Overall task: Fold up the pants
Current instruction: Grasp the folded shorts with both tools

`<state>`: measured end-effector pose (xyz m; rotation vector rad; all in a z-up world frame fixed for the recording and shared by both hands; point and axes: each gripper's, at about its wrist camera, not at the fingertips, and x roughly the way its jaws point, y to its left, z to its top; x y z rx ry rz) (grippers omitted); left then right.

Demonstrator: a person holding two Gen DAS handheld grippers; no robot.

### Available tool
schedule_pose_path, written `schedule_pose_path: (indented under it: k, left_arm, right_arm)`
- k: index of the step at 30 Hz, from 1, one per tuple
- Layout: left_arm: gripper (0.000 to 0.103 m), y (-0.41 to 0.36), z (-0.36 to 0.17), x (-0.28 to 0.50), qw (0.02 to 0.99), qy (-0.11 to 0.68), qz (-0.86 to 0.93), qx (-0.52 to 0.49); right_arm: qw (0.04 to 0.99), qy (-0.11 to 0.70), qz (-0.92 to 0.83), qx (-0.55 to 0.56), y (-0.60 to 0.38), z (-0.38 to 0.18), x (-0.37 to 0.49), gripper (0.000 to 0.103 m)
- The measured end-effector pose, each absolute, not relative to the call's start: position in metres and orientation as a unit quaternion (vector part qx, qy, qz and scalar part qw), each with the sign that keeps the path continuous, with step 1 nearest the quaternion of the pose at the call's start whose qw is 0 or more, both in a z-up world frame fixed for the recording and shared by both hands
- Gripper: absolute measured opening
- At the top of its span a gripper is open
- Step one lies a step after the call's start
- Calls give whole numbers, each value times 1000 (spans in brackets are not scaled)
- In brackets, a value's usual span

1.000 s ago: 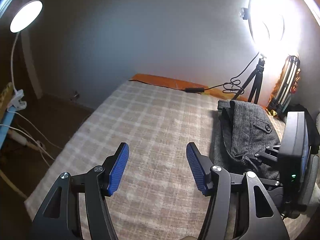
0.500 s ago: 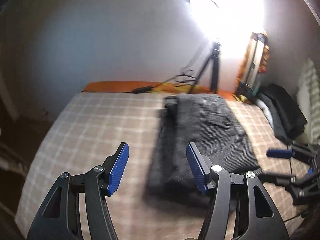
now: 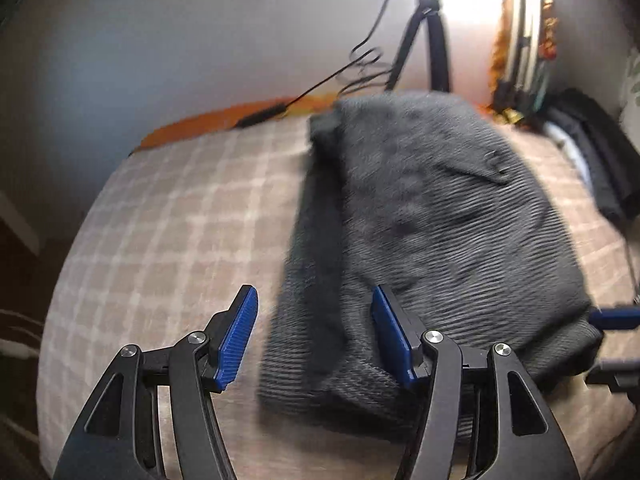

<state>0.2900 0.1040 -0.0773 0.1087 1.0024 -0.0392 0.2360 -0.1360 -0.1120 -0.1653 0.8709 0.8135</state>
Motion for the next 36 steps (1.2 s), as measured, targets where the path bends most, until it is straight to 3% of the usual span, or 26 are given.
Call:
schedule_pose_path:
  k: [3,11,12,13,15,18,29,36]
  left_arm:
    - [71,115,-82,291,876,482,-18,30]
    - [70,141,-55,298,874,482,-46,-45]
    - [71,146,-50,301,871,484,-58,-61]
    - [71,149,-46,305,869,485,-66,-75]
    - [72,156,-38,314,863,488,-87,-101]
    - [80,155,-38,329,846,504,-116,-127]
    - [80,153,-75,359,802,549,-151,-181]
    - [80,156,-96,374,786,559,-159,-211]
  right_arm:
    - [806,438,389,-83,-133,-127,237,39]
    - [801,434,398,-111,-140,-104,235,40]
    - [807,428,391,-111,-144,-97,238,49]
    - [812,424,385,-112,-147,-94,241,64]
    - [824,415,371,-107,-152,-87,248,77]
    - [834,413,356,-86,-161,-82,265,85]
    - [790,489,355,101,-183,-127,363,86]
    - [765,501,366,170,-184,-161,382,86]
